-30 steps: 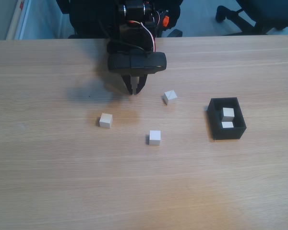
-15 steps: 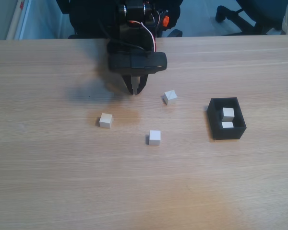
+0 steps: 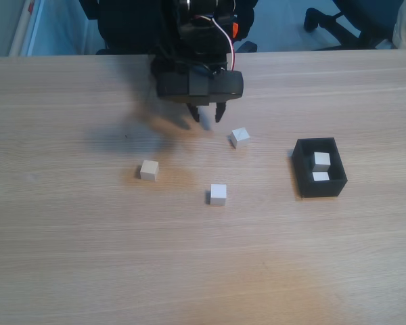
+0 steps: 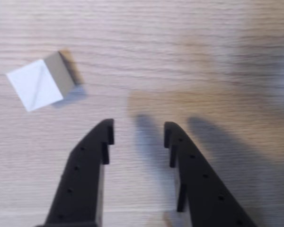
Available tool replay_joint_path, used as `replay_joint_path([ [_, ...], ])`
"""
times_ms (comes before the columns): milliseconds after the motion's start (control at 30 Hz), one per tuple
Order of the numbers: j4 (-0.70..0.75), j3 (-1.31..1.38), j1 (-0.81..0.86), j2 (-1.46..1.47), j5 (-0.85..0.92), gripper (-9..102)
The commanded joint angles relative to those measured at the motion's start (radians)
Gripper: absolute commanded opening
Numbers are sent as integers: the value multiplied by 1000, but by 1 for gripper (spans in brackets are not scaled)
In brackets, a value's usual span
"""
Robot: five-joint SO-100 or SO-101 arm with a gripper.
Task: Pick blocks and place them in the box.
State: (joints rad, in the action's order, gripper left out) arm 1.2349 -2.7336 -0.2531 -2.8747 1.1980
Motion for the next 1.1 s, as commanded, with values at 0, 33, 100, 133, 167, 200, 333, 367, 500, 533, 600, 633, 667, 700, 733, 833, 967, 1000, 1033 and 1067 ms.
replay_joint_path([
  [0,-17,92,-37,51,-34,13],
  [33,-17,101,-51,61,-46,14],
  [100,-17,114,-80,80,-72,15],
  [133,-14,120,-98,92,-89,15],
  [167,-11,126,-118,107,-109,16],
  [200,-9,133,-137,123,-129,16],
  [333,-28,160,-199,189,-209,17],
  [367,-35,170,-212,206,-225,17],
  [500,-54,207,-256,279,-255,20],
  [533,-63,210,-264,295,-259,20],
  [600,-84,210,-275,321,-259,22],
  [633,-94,206,-281,330,-259,22],
  [667,-104,198,-285,334,-255,23],
  [700,-117,187,-288,336,-250,23],
  [733,-130,179,-291,337,-249,23],
  [833,-172,150,-293,337,-230,23],
  [967,-216,115,-291,337,-196,23],
  [1000,-229,103,-288,337,-187,23],
  [1033,-241,91,-285,336,-179,23],
  [1067,-252,80,-282,336,-173,23],
])
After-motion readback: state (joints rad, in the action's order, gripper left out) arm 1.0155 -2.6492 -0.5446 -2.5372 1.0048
